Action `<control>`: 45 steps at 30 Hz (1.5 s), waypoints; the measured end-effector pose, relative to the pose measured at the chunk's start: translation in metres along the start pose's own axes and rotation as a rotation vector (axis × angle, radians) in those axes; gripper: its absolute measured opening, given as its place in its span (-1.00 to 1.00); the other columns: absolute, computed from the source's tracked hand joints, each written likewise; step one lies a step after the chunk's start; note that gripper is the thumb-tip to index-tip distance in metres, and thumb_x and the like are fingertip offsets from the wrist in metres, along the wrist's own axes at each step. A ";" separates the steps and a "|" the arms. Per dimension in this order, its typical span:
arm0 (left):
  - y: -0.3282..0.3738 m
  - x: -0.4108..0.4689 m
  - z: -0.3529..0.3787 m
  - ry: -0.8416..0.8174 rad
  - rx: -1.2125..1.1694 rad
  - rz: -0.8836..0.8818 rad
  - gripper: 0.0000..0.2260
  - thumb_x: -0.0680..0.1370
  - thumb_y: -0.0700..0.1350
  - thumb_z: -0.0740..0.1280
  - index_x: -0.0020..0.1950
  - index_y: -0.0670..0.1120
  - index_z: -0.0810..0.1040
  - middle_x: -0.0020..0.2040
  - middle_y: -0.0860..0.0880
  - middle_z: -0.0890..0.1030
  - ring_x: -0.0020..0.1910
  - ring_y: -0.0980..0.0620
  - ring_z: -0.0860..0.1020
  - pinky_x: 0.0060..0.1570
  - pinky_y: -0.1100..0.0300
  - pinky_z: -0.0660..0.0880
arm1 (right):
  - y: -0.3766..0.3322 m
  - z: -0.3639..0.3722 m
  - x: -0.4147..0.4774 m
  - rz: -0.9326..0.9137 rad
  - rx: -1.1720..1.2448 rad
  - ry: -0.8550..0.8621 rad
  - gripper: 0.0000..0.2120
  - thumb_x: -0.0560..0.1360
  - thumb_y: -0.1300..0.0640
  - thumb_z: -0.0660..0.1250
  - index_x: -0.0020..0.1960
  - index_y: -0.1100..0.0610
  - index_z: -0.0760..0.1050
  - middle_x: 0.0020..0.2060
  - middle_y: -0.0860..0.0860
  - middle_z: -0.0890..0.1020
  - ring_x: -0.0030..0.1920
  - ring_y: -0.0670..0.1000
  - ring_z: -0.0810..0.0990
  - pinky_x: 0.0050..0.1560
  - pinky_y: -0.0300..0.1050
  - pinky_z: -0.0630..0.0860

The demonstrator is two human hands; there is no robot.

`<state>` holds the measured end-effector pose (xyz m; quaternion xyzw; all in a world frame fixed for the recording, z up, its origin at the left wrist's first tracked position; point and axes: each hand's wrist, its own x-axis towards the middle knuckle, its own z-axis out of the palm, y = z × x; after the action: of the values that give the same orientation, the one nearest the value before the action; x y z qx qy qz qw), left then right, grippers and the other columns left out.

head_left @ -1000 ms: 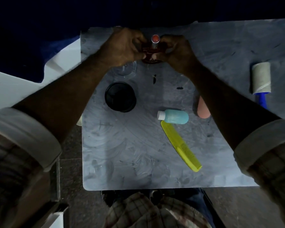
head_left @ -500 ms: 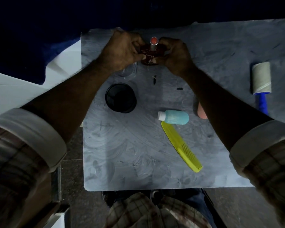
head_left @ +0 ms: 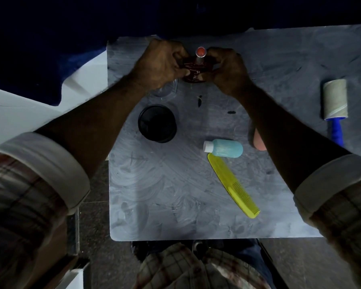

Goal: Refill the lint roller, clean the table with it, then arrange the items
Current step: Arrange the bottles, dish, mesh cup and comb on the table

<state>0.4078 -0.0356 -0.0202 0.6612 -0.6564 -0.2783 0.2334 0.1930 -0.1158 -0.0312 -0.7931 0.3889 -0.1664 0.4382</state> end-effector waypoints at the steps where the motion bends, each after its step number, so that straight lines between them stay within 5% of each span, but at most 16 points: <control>1: 0.000 0.000 0.001 -0.002 0.000 0.001 -0.70 0.51 -0.16 0.58 0.18 -0.24 0.67 0.05 0.00 0.69 -0.19 0.53 0.57 -0.10 0.58 0.49 | 0.000 -0.001 0.000 0.008 -0.004 -0.001 -0.57 0.31 0.14 0.58 0.16 0.03 0.62 0.03 -0.14 0.68 0.07 -0.20 0.64 0.21 -0.11 0.59; 8: 0.001 0.001 0.004 0.003 -0.018 -0.010 -0.70 0.50 -0.15 0.59 0.18 -0.24 0.68 0.06 -0.01 0.70 -0.19 0.54 0.57 -0.08 0.57 0.50 | 0.006 0.000 0.001 0.054 -0.019 -0.010 -0.55 0.27 0.07 0.60 0.13 -0.03 0.62 0.05 -0.11 0.71 0.09 -0.14 0.67 0.21 0.02 0.60; 17: 0.004 -0.001 0.004 0.011 -0.009 -0.032 -0.68 0.51 -0.14 0.59 0.21 -0.22 0.68 0.10 -0.03 0.71 -0.18 0.47 0.59 -0.10 0.56 0.51 | 0.000 -0.003 -0.005 0.086 -0.003 -0.009 -0.60 0.32 0.11 0.59 0.13 0.00 0.62 0.01 -0.17 0.68 0.00 -0.31 0.61 0.17 -0.22 0.59; 22: 0.014 -0.008 -0.005 -0.034 -0.046 -0.097 -0.66 0.52 -0.19 0.58 0.26 -0.24 0.64 0.11 -0.09 0.72 -0.15 0.43 0.65 -0.04 0.46 0.59 | 0.003 -0.017 -0.015 0.113 -0.058 0.044 -0.48 0.31 0.20 0.57 0.24 0.13 0.54 0.10 -0.05 0.66 0.09 -0.17 0.63 0.15 -0.17 0.62; 26: 0.038 -0.034 -0.030 0.233 -0.226 -0.245 -0.73 0.49 -0.17 0.43 0.17 -0.21 0.67 0.02 -0.11 0.71 0.00 0.00 0.71 0.22 0.07 0.66 | 0.001 -0.039 -0.068 0.036 -0.250 0.138 -0.64 0.41 0.03 0.39 0.17 0.12 0.53 -0.02 -0.04 0.66 -0.01 -0.03 0.66 0.07 -0.01 0.62; 29: 0.079 -0.077 -0.031 0.397 -0.283 -0.216 -0.78 0.56 -0.25 0.37 0.17 -0.16 0.72 -0.01 -0.05 0.76 -0.05 -0.03 0.75 0.07 0.06 0.70 | -0.006 -0.039 -0.137 0.059 -0.483 0.004 -0.62 0.45 -0.05 0.36 0.23 0.04 0.51 0.06 0.08 0.64 0.05 0.11 0.63 0.06 0.06 0.60; 34: 0.164 -0.134 0.047 0.148 -0.453 -0.135 -0.79 0.55 -0.15 0.39 0.16 -0.07 0.72 0.00 0.06 0.78 -0.07 0.15 0.74 0.00 0.20 0.69 | 0.003 -0.013 -0.212 0.093 -0.576 -0.115 -0.53 0.41 -0.13 0.42 0.25 0.01 0.48 0.12 0.01 0.59 0.20 0.11 0.52 -0.04 0.07 0.62; 40: 0.156 -0.137 0.125 -0.090 0.002 -0.155 -0.60 0.56 -0.16 0.44 0.41 -0.10 0.59 0.32 -0.10 0.66 0.29 -0.10 0.64 0.29 0.00 0.59 | 0.023 -0.006 -0.216 0.077 -0.606 -0.096 -0.51 0.35 -0.06 0.51 0.24 0.02 0.54 0.12 0.02 0.57 0.21 0.10 0.52 0.01 -0.01 0.57; 45: 0.148 -0.128 0.136 -0.132 0.107 -0.132 -0.60 0.59 -0.11 0.43 0.41 -0.15 0.53 0.33 -0.16 0.57 0.25 -0.20 0.61 0.09 -0.03 0.57 | 0.029 -0.024 -0.197 0.032 -0.387 -0.084 -0.69 0.37 0.06 0.49 0.10 0.01 0.59 0.02 0.00 0.56 0.08 0.05 0.55 0.02 0.00 0.56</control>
<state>0.2091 0.0953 -0.0132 0.6948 -0.6393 -0.3004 0.1354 0.0379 0.0117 -0.0267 -0.8624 0.4076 -0.0485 0.2961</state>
